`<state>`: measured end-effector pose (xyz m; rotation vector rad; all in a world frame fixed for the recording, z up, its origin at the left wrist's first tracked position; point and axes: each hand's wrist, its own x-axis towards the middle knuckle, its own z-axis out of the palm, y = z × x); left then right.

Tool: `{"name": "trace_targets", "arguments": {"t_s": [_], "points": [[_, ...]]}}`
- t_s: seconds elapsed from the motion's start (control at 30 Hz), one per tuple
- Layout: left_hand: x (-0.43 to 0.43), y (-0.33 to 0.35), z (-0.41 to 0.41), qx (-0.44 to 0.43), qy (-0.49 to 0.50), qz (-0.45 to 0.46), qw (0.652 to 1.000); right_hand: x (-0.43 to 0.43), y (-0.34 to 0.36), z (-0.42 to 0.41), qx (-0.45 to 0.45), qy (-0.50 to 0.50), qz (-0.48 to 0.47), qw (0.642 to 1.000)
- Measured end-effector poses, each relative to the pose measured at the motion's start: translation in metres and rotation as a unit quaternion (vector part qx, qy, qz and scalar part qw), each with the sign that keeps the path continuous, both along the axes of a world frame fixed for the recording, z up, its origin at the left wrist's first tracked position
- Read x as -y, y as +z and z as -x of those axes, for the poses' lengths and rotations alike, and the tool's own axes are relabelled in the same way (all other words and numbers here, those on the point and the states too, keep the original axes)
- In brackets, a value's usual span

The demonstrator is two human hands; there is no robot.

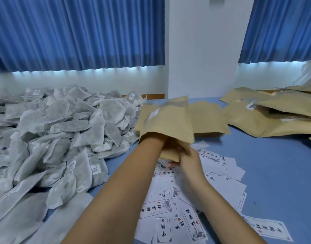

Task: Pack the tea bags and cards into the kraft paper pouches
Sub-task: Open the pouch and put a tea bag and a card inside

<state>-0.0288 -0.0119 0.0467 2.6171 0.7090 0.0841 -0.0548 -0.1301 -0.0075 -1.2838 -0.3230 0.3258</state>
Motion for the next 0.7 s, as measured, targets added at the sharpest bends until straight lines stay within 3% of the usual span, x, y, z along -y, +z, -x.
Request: {"name": "trace_targets", "arguments": {"t_s": [0.13, 0.2, 0.23, 0.27, 0.3, 0.33, 0.37, 0.4, 0.47, 0.5, 0.7], "points": [[0.035, 0.010, 0.025, 0.037, -0.180, -0.103, 0.978, 0.011, 0.004, -0.023, -0.050, -0.055, -0.025, 0.997], [0.043, 0.007, 0.052, 0.215, -0.308, -0.142, 0.916, 0.016, 0.004, -0.033, -0.082, -0.082, -0.031, 0.993], [0.037, 0.006, 0.066, 0.350, -0.327, -0.175, 0.860, 0.018, 0.004, -0.038, -0.097, -0.088, -0.042, 0.990], [0.023, 0.006, 0.081, 0.453, -0.300, -0.214, 0.812, 0.019, 0.005, -0.041, -0.108, -0.089, -0.057, 0.988], [0.004, 0.002, 0.088, 0.493, -0.233, -0.237, 0.804, 0.020, 0.005, -0.045, -0.115, -0.088, -0.068, 0.987], [-0.016, 0.000, 0.091, 0.478, -0.153, -0.265, 0.824, 0.020, 0.004, -0.046, -0.119, -0.086, -0.070, 0.987], [-0.039, -0.005, 0.090, 0.390, -0.049, -0.286, 0.874, 0.019, 0.003, -0.046, -0.120, -0.083, -0.061, 0.987], [-0.060, -0.015, 0.090, 0.218, 0.051, -0.315, 0.922, 0.018, 0.002, -0.046, -0.119, -0.077, -0.052, 0.989], [-0.092, -0.041, 0.092, -0.040, 0.134, -0.341, 0.930, 0.016, -0.001, -0.045, -0.111, -0.068, -0.042, 0.991], [-0.103, -0.054, 0.093, -0.095, 0.131, -0.355, 0.921, 0.016, -0.002, -0.045, -0.106, -0.065, -0.037, 0.991], [-0.116, -0.069, 0.086, -0.054, 0.153, -0.416, 0.895, 0.018, -0.005, -0.048, -0.098, -0.045, -0.007, 0.994]]}}
